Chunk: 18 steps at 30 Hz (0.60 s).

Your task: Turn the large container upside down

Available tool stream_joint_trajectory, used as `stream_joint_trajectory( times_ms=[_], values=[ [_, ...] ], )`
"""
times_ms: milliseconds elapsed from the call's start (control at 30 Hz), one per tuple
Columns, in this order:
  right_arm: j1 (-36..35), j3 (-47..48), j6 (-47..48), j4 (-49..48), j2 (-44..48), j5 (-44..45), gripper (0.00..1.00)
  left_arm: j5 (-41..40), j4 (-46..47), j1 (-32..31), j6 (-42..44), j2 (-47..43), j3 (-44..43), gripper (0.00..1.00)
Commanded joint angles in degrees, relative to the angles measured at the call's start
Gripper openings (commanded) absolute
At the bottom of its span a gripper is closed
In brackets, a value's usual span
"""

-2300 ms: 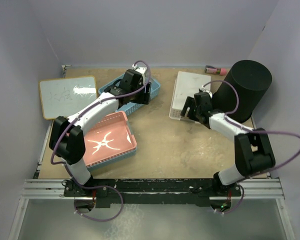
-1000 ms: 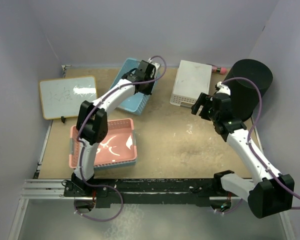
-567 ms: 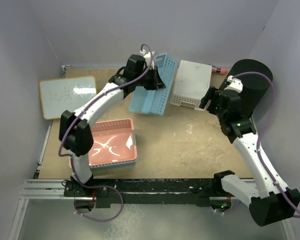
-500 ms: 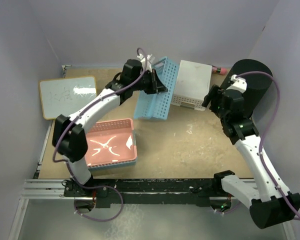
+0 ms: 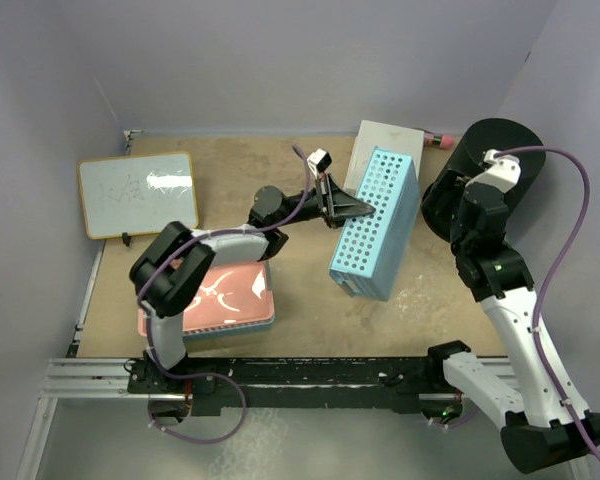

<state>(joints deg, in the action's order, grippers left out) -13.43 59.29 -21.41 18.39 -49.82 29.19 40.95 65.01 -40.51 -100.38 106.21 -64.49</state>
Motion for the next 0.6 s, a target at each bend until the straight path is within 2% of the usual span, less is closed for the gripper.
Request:
stream_joint_trajectory(
  times_ms=[0,300,567],
  values=[
    [0.07,1.74,1.16,-0.68,1.05,1.24,0.82,0.89,33.6,-1.61,-22.72,5.83,1.05,0.0],
    [0.07,1.28,1.59,-0.9,2.06,1.55,0.82,2.31,33.6,-2.29,-20.2,10.29,8.21,0.0],
    [0.07,0.92,1.6,-1.33,1.68,0.62,0.82,2.5,33.64,-2.33,-18.61,15.15,10.36,0.0]
  ],
)
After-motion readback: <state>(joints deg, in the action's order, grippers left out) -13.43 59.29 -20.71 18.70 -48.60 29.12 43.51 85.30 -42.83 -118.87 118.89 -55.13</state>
